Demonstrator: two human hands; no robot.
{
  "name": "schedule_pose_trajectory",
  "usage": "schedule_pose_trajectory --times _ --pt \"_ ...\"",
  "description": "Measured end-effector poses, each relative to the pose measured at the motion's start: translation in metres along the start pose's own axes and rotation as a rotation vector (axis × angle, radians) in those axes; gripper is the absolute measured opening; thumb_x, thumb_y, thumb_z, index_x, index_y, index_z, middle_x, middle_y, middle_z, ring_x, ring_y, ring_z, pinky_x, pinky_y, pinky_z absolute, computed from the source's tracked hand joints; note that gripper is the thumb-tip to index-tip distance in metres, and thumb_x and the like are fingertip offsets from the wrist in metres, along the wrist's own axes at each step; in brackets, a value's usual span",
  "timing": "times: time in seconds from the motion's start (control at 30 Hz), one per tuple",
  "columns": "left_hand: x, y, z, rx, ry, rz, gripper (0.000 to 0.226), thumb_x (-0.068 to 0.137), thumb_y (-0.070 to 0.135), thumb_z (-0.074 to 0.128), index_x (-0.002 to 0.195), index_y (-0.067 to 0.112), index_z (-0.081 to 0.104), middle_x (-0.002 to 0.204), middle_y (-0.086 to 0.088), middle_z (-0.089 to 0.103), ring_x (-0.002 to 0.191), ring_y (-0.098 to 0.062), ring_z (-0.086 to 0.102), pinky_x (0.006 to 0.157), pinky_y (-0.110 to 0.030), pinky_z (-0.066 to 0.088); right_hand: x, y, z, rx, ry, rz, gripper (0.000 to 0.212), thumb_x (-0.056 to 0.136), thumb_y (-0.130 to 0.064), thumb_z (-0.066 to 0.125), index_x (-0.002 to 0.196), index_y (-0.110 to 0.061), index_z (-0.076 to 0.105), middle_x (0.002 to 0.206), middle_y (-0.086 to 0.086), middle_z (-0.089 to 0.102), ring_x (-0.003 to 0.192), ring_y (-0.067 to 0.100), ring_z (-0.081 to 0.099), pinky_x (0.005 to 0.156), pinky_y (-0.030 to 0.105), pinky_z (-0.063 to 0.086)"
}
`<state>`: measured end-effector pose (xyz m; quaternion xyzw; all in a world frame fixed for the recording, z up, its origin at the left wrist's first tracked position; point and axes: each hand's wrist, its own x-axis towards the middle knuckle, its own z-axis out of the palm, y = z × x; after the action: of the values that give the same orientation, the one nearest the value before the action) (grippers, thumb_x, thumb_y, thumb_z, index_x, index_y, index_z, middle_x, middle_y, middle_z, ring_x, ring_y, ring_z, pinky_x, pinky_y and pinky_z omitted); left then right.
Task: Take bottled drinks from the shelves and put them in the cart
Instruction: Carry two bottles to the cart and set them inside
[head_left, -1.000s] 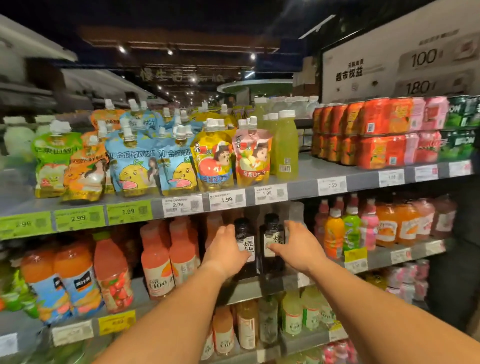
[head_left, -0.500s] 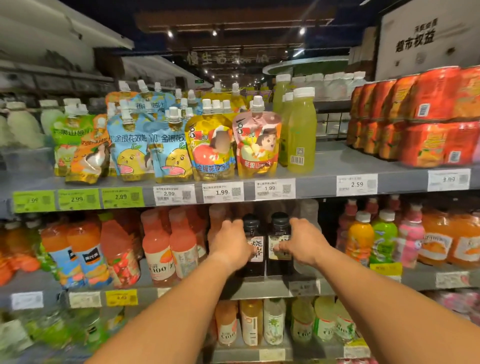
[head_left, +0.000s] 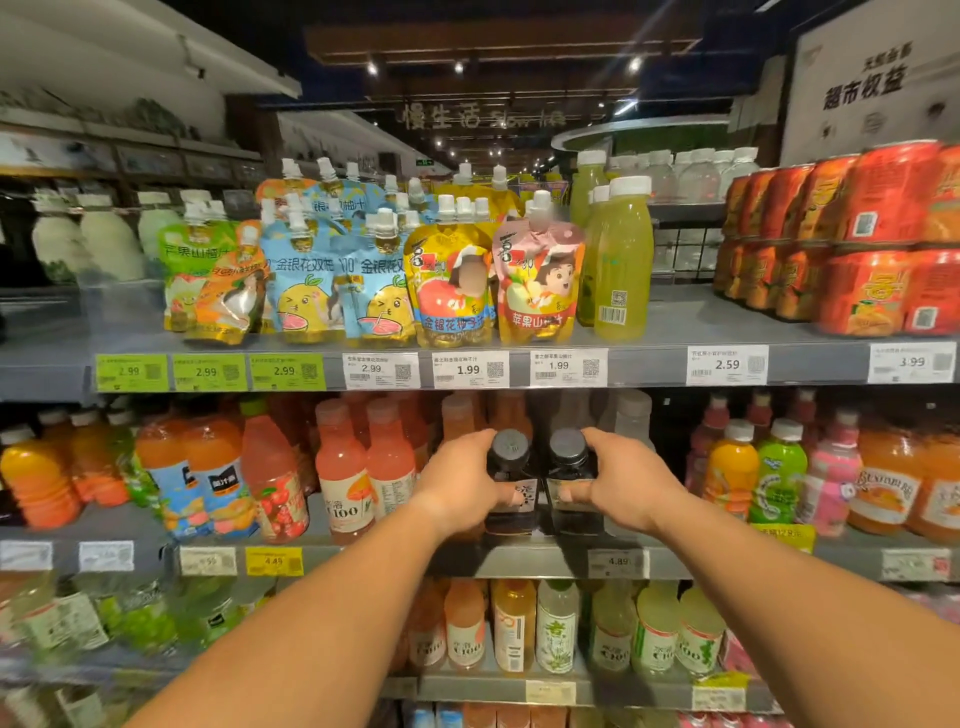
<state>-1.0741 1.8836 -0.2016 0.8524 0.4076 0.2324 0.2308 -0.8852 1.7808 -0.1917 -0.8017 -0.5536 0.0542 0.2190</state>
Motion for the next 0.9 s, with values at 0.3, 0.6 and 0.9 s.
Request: schedule_pose_trajectory --times 0.3,0.6,0.9 --pt "-0.07 -0.042 -0.095 -0.069 0.063 0.031 0.059 0.06 0.041 0.092 0.112 0.033 0.067 0.107 0.015 0.072 0.101 -0.009 0.065 0.091 -0.03 0.051 -0.041 -0.106 -0.012 0.016 -0.005 -0.157 0.064 0.068 -0.049 0.081 0.125 -0.031 0.056 0.118 -0.008 0.068 0.108 0.019 0.063 0.09 0.039 0.053" --pt "-0.231 -0.194 -0.225 0.006 0.167 -0.216 0.059 0.067 0.035 0.09 0.12 0.029 0.064 0.11 0.012 0.068 0.102 -0.012 0.062 0.088 -0.031 0.05 -0.104 -0.295 0.084 0.082 -0.144 -0.374 0.059 0.073 -0.045 0.082 0.124 -0.028 0.058 0.12 -0.001 0.068 0.111 0.023 0.061 0.084 0.03 0.048" --pt "-0.409 -0.329 -0.35 0.117 0.338 -0.569 0.054 0.067 0.033 0.089 0.115 0.031 0.064 0.108 0.005 0.071 0.101 -0.017 0.066 0.091 -0.035 0.054 -0.158 -0.516 0.197 0.219 -0.356 -0.703 0.053 0.075 -0.04 0.08 0.123 -0.029 0.059 0.114 -0.003 0.069 0.105 0.02 0.062 0.086 0.032 0.05"
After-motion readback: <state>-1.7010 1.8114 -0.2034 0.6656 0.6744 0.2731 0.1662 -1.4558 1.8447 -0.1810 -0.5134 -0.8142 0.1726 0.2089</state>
